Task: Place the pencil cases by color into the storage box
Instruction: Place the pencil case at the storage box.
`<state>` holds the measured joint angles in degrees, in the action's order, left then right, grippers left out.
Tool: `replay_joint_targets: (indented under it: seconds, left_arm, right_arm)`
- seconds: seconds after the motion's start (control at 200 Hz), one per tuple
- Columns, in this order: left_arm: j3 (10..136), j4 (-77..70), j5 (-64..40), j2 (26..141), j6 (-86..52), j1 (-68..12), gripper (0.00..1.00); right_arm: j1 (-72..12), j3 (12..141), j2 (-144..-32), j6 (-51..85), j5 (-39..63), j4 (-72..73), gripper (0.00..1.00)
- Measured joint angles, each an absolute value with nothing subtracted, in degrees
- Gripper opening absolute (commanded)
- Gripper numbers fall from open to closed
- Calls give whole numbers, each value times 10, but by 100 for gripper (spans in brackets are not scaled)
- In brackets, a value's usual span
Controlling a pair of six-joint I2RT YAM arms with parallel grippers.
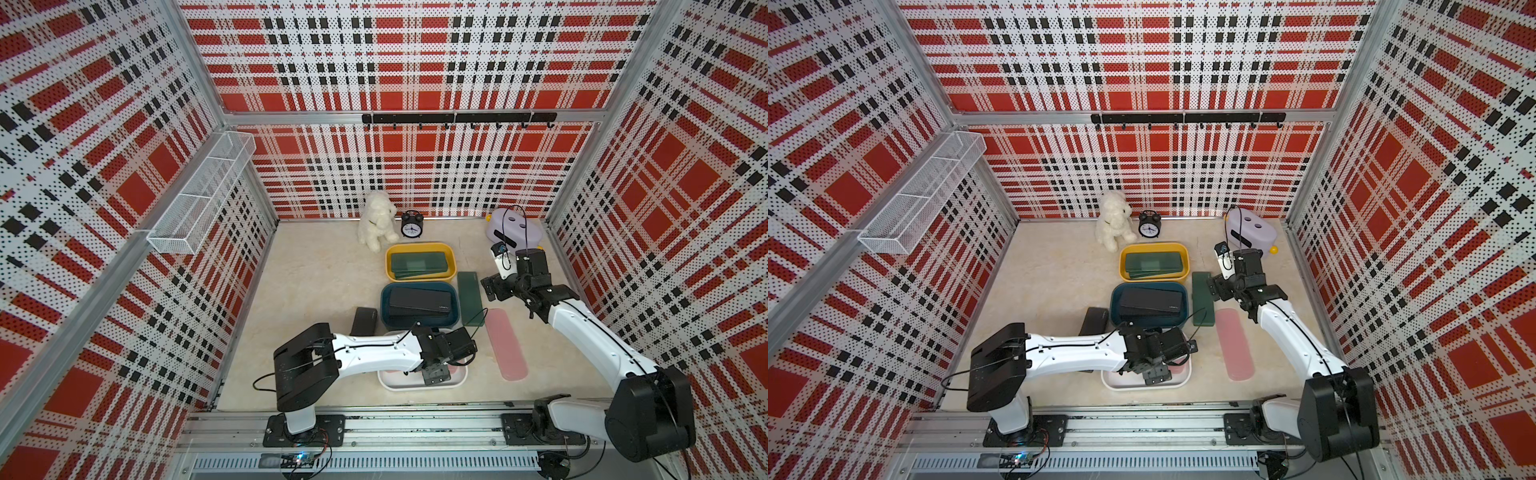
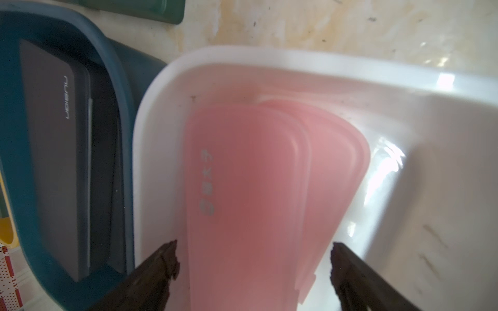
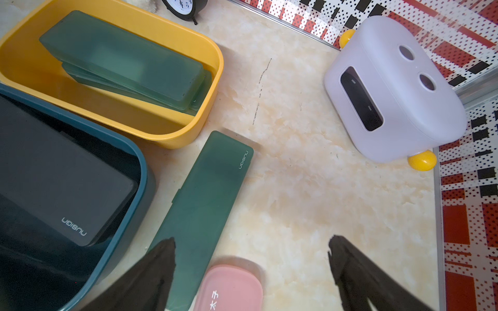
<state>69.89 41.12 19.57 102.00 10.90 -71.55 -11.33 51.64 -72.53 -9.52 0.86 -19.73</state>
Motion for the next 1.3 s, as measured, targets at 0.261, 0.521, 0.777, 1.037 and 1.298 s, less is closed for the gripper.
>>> replay_joint_targets:
  seconds: [0.261,0.521,0.777,1.037,1.298]
  left_arm:
    - [715,416,189,984,102,-718,93]
    - [714,388,185,909,70,-718,93]
    - [633,285,219,776,0,-697,94]
    - [531,182,243,664,-102,-579,95]
    - [466,96,237,613,-171,-457,95]
  right_arm:
    - [-107,516,-730,-91,5,-199,95]
    - [-104,520,-752,-71,-11,-219,95]
    - [-103,534,-756,-57,-29,-247,95]
    - [-103,539,-762,-59,-40,-287,96]
    - [-103,558,-808,-91,-48,-357,96]
